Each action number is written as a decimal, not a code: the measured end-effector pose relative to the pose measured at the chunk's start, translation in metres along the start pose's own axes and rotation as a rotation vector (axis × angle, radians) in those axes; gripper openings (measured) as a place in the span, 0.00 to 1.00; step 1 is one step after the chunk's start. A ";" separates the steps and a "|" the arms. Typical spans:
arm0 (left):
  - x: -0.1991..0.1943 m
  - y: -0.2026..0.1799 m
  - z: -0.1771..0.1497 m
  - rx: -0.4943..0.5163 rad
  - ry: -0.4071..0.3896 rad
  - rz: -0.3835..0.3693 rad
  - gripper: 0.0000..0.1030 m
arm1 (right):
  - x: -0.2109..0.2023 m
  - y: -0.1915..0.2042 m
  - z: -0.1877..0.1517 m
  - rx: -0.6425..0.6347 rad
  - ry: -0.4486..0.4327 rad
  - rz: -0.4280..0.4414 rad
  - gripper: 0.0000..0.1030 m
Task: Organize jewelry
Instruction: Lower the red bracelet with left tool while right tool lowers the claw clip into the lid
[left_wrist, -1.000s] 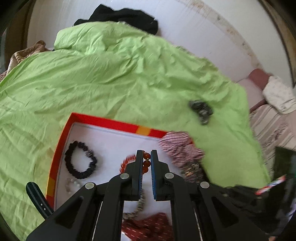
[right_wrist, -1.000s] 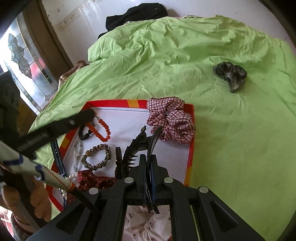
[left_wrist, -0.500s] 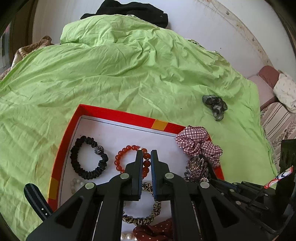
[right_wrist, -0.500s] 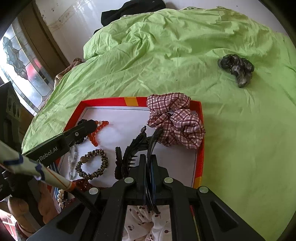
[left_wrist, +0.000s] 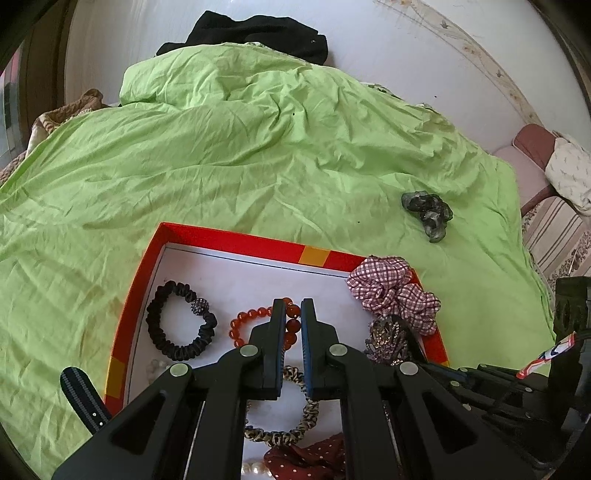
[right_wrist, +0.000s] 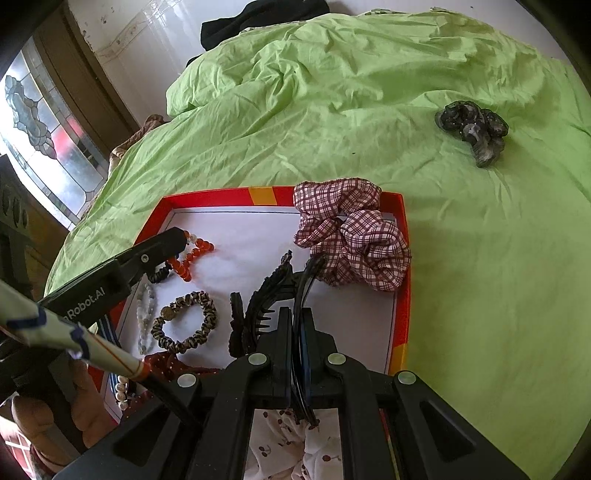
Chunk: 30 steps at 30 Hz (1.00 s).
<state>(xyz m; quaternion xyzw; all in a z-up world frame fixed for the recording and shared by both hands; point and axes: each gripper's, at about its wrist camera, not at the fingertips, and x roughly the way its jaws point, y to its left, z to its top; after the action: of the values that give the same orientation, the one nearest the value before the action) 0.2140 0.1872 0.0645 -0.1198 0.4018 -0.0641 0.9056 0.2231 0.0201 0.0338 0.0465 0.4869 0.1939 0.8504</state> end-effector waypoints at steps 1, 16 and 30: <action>-0.001 -0.001 0.000 0.003 -0.002 0.001 0.07 | 0.000 -0.001 0.000 0.001 0.000 0.001 0.05; -0.002 -0.004 -0.001 0.010 -0.005 0.009 0.07 | -0.005 0.003 -0.007 -0.040 -0.024 -0.047 0.04; 0.006 0.008 -0.004 -0.025 0.028 -0.013 0.07 | -0.002 0.001 -0.007 -0.032 -0.031 -0.077 0.05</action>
<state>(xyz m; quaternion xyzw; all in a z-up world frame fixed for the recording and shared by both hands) 0.2156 0.1927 0.0556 -0.1328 0.4143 -0.0667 0.8979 0.2161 0.0193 0.0320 0.0170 0.4721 0.1680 0.8652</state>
